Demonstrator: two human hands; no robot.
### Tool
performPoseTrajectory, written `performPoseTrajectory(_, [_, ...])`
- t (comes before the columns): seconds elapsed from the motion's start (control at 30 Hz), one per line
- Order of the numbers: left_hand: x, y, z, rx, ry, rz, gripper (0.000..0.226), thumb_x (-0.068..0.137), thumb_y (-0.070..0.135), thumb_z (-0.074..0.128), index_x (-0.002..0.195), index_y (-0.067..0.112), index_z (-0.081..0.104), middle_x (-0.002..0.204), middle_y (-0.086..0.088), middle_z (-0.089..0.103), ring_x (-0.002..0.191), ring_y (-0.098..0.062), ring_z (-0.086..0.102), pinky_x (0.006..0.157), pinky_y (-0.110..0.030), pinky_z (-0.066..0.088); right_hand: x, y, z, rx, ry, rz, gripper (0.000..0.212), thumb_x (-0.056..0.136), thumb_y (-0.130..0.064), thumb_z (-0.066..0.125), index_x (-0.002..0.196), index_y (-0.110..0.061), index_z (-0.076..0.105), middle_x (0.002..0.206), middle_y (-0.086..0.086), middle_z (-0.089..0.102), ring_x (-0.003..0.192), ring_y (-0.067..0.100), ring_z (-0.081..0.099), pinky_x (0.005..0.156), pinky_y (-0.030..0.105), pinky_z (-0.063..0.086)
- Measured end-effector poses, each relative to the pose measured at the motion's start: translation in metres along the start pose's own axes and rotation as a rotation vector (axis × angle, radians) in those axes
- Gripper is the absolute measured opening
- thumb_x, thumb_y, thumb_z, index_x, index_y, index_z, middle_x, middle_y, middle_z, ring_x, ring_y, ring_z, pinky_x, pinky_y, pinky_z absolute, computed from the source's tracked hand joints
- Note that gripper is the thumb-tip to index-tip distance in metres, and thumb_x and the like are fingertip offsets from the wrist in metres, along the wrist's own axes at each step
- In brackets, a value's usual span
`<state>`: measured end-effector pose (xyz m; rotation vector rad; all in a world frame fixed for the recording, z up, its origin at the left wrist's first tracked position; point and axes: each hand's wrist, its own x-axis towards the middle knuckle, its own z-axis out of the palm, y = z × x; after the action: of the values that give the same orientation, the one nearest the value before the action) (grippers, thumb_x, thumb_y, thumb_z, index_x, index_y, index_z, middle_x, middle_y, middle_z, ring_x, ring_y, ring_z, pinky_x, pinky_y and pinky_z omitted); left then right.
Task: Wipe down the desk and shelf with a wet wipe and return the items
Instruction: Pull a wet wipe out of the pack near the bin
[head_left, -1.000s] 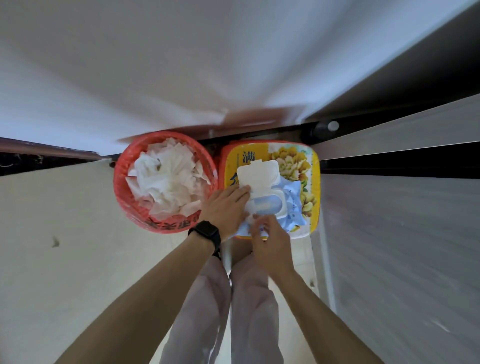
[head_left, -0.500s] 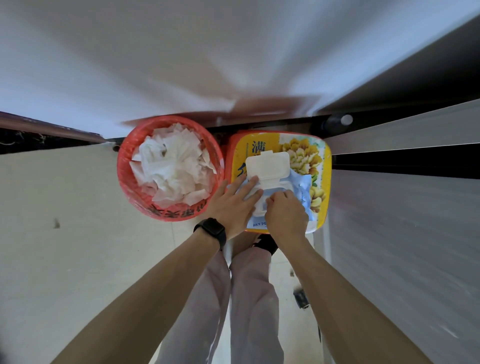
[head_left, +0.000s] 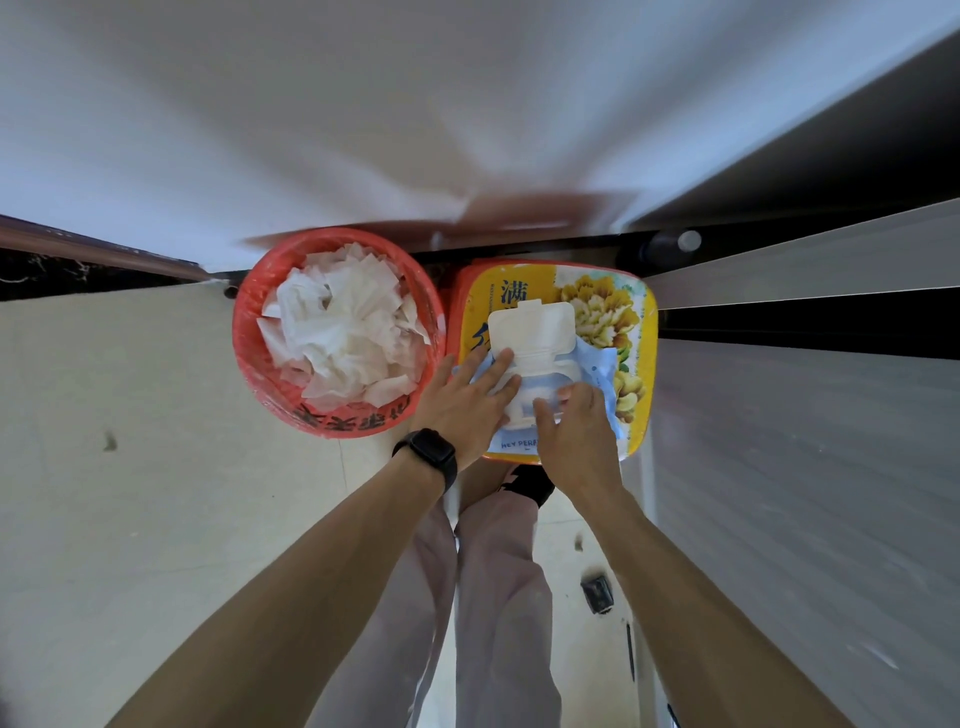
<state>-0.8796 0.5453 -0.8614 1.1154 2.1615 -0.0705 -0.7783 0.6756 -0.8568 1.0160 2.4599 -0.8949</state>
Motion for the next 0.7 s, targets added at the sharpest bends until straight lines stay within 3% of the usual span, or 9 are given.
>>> performPoseTrajectory(0.1, [0.0,0.0,0.0,0.001,0.013,0.004,0.056,0.104,0.043,0.037,0.155,0.028,0.02,0.166,0.004,0.003,0.151,-0.027,0.003,0.119,-0.05,0.007,0.003,0.0,0.002,-0.072,-0.022,0.002,0.032,0.093,-0.035,0.064,0.113,-0.011,0.055,0.111,0.002,0.05,0.089,0.02,0.055,0.065,0.03,0.04])
performPoseTrajectory(0.2, [0.0,0.0,0.001,0.01,0.023,0.008,0.056,0.103,0.044,0.038,0.155,0.028,0.021,0.166,0.004,0.004,0.151,-0.027,0.004,0.119,-0.051,0.007,0.01,-0.002,0.007,-0.227,0.035,-0.039,0.019,0.097,-0.029,0.059,0.099,-0.01,0.062,0.105,0.008,0.058,0.083,0.03,0.062,0.055,0.032,0.037])
performPoseTrajectory(0.33, [0.0,0.0,0.002,0.015,0.029,0.011,0.056,0.103,0.044,0.039,0.154,0.028,0.024,0.165,0.003,0.006,0.151,-0.028,0.006,0.119,-0.052,0.009,0.012,-0.004,0.012,-0.34,0.053,-0.103,0.008,0.092,-0.012,0.062,0.085,-0.007,0.063,0.091,0.011,0.062,0.067,0.034,0.062,0.045,0.026,0.021])
performPoseTrajectory(0.43, [-0.001,0.001,0.001,0.009,0.05,0.008,0.056,0.102,0.043,0.042,0.153,0.026,0.028,0.165,0.002,0.01,0.151,-0.029,0.009,0.118,-0.053,0.011,0.015,-0.005,0.011,-0.342,0.005,-0.088,0.006,0.09,-0.009,0.059,0.094,-0.004,0.059,0.097,0.014,0.06,0.076,0.035,0.062,0.049,0.031,0.033])
performPoseTrajectory(0.6, [0.0,0.002,0.002,0.037,0.029,0.024,0.055,0.103,0.043,0.039,0.154,0.028,0.024,0.165,0.003,0.006,0.151,-0.029,0.006,0.119,-0.055,0.009,0.007,-0.002,0.003,-0.261,-0.049,-0.118,0.012,0.096,-0.011,0.049,0.102,-0.001,0.053,0.105,0.015,0.056,0.087,0.031,0.06,0.058,0.033,0.036])
performPoseTrajectory(0.7, [-0.001,0.003,0.004,0.054,0.04,0.021,0.055,0.103,0.043,0.038,0.154,0.028,0.023,0.165,0.004,0.005,0.151,-0.028,0.004,0.119,-0.054,0.007,0.001,-0.001,-0.004,-0.149,0.002,-0.116,0.017,0.099,-0.019,0.052,0.104,-0.003,0.053,0.106,0.014,0.056,0.088,0.031,0.061,0.061,0.033,0.039])
